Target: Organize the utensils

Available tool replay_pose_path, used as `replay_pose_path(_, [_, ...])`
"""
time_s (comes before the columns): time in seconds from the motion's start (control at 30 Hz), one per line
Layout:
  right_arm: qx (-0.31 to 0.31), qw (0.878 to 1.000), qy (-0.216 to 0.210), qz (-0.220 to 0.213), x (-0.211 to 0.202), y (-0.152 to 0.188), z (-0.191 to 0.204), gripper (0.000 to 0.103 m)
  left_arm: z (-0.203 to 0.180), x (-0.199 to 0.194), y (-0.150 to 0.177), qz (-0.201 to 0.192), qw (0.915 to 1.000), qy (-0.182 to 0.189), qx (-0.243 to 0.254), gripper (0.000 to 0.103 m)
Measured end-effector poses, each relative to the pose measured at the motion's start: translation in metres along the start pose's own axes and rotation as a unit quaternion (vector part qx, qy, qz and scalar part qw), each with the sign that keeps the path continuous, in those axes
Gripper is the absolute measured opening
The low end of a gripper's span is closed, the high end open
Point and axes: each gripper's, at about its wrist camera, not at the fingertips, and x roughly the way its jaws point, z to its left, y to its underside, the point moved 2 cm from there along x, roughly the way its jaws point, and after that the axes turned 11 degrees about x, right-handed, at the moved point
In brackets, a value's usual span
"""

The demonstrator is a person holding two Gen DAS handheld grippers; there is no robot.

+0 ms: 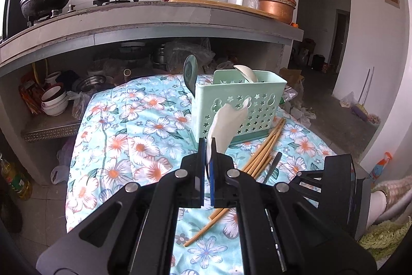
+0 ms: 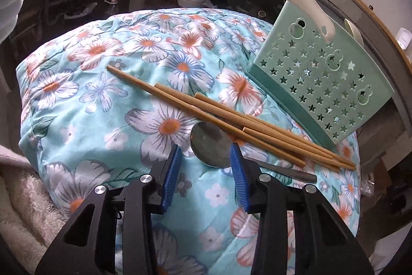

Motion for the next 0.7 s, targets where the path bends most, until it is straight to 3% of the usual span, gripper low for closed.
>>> replay_pose_path(0.3, [0.002,1.000,0.026,-0.006,0.004,-0.006,0.005,0.037,0.003,0.000,0.000,-0.008,1.0000,0.005,-0.001,0.002])
replay_pose_path(0.37, [0.001,1.000,0.018,-0.003,0.005,-0.006,0.008,0.021,0.002,0.001,0.001,-0.005,1.0000,0.006,0.001,0.002])
replay_pose_path(0.43, [-0.006,1.000,0.027,-0.006,0.005,-0.005,0.014,0.013,0.001,0.002,0.000,-0.002,0.9999,0.003,0.010,0.002])
replay_pose_path(0.7, [0.001,0.999,0.037,-0.020,-0.009,-0.006,0.011,0.009,-0.004,-0.003,-0.007,-0.010,0.9997,-0.002,0.022,0.002])
